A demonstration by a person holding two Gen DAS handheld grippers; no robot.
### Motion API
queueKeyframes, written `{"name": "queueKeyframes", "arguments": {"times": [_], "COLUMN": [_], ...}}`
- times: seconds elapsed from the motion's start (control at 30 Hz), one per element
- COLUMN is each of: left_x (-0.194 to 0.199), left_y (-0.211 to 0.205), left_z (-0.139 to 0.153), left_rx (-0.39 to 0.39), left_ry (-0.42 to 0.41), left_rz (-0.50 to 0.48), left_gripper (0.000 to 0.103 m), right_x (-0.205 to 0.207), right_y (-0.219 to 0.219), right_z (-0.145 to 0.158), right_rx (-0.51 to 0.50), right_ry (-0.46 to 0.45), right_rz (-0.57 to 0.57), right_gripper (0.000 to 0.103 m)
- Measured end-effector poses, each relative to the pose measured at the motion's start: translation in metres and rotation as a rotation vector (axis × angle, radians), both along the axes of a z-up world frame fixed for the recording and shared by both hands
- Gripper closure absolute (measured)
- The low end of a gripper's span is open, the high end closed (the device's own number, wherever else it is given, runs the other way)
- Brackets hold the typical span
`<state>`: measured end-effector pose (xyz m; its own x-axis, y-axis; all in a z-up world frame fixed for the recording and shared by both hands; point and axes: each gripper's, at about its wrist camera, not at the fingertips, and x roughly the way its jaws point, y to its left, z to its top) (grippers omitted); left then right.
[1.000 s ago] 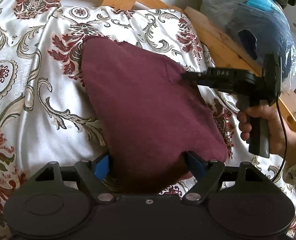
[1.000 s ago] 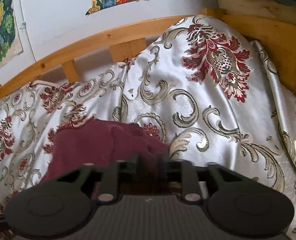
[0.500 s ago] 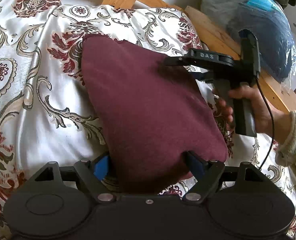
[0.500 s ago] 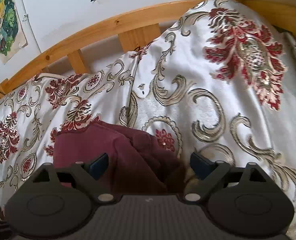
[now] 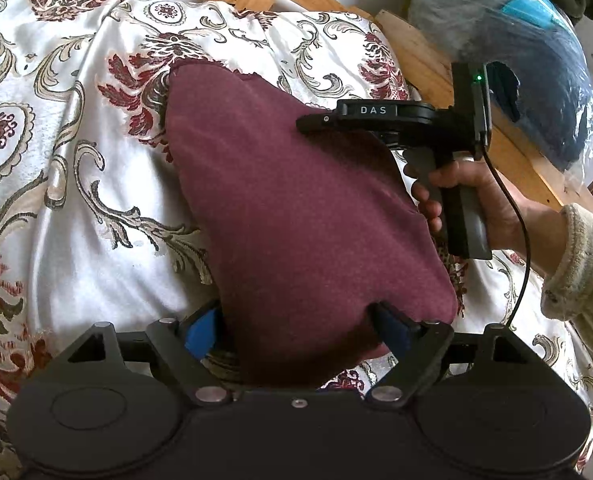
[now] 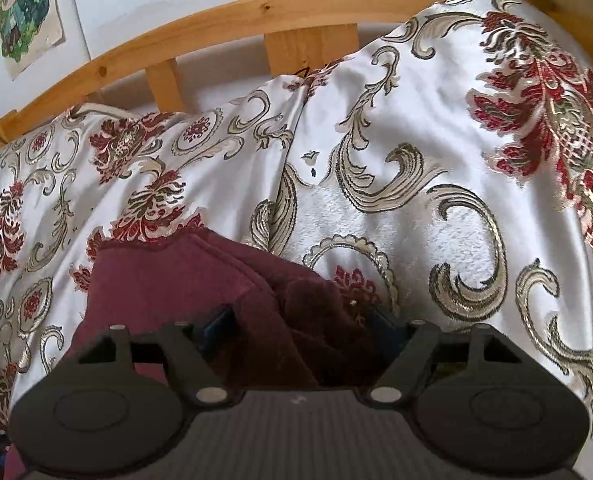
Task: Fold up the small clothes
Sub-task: 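Pinch the bundle edge again with the right tool and hold it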
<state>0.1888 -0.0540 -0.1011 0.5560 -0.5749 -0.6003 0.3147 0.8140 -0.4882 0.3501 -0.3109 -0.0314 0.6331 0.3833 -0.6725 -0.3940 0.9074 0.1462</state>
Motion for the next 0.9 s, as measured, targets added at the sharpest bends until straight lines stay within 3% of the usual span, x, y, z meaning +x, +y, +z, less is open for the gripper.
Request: {"name": "queueKeyframes", "arguments": {"times": [0.07, 0.13, 0.17, 0.9], "left_x": [0.0007, 0.0011, 0.0014, 0.0047], "left_y": [0.0008, 0.0011, 0.0013, 0.001], "left_z": [-0.0003, -0.0004, -0.0006, -0.0013], "left_rx": [-0.004, -0.007, -0.007, -0.007], "left_ry": [0.003, 0.004, 0.005, 0.006], "left_rz": [-0.002, -0.004, -0.004, -0.008], "left_gripper": [0.018, 0.018, 0.018, 0.017], "right_x": [0.0012, 0.0009, -0.0001, -0.0051], "right_y": [-0.0017, -0.0057, -0.0072, -0.0039], "right_z": [-0.0001, -0.0009, -0.0013, -0.0032], "right_rx": [0.02, 0.068, 0.078, 0.072], "right_ry": [0.009, 0.027, 0.029, 0.007], "right_rz": [0.002, 0.013, 0.013, -0.014], "right_gripper": [0.035, 0.051, 0.052, 0.053]}}
